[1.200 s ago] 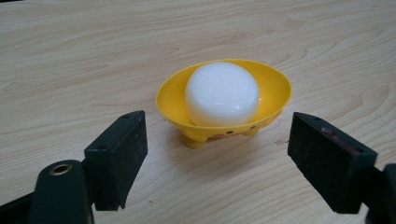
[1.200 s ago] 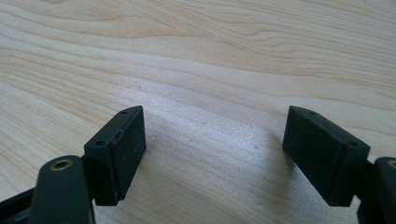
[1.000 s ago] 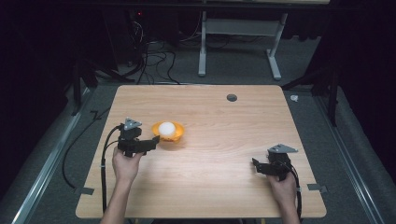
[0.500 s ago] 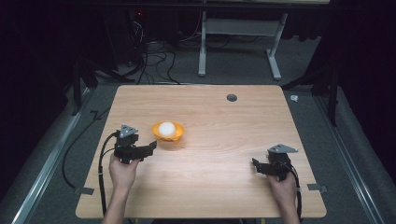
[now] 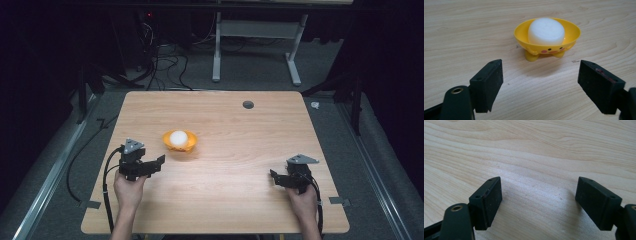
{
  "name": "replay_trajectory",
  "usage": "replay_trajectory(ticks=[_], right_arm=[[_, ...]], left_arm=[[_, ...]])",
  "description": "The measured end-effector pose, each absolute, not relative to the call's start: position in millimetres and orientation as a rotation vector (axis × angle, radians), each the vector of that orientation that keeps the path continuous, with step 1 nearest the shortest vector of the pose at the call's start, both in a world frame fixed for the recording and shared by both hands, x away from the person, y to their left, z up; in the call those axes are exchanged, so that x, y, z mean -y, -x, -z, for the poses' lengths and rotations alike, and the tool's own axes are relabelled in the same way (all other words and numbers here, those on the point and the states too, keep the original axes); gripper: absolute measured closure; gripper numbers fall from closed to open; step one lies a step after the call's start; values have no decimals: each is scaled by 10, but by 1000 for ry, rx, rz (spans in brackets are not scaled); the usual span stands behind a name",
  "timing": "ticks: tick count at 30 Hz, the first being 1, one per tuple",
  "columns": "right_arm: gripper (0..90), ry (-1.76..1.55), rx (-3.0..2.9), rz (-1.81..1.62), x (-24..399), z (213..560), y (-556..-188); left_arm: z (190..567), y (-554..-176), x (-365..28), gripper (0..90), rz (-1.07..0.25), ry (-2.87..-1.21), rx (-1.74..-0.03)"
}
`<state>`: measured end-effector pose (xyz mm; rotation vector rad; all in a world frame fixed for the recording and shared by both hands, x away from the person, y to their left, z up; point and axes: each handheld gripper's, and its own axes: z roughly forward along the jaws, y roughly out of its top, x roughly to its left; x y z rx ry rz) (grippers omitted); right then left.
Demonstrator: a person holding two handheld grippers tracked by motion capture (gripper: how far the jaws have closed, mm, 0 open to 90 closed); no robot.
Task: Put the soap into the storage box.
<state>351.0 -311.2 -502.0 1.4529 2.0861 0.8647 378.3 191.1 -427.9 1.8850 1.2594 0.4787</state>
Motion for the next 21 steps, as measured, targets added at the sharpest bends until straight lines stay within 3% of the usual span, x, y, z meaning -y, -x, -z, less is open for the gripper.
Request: replay_trajectory(ticks=[21], right_arm=[[223,-1453,-2086,-865,3112,5020,-3510]], left_arm=[[4345,-3694,-1960,216,-478,-1878,-1279]])
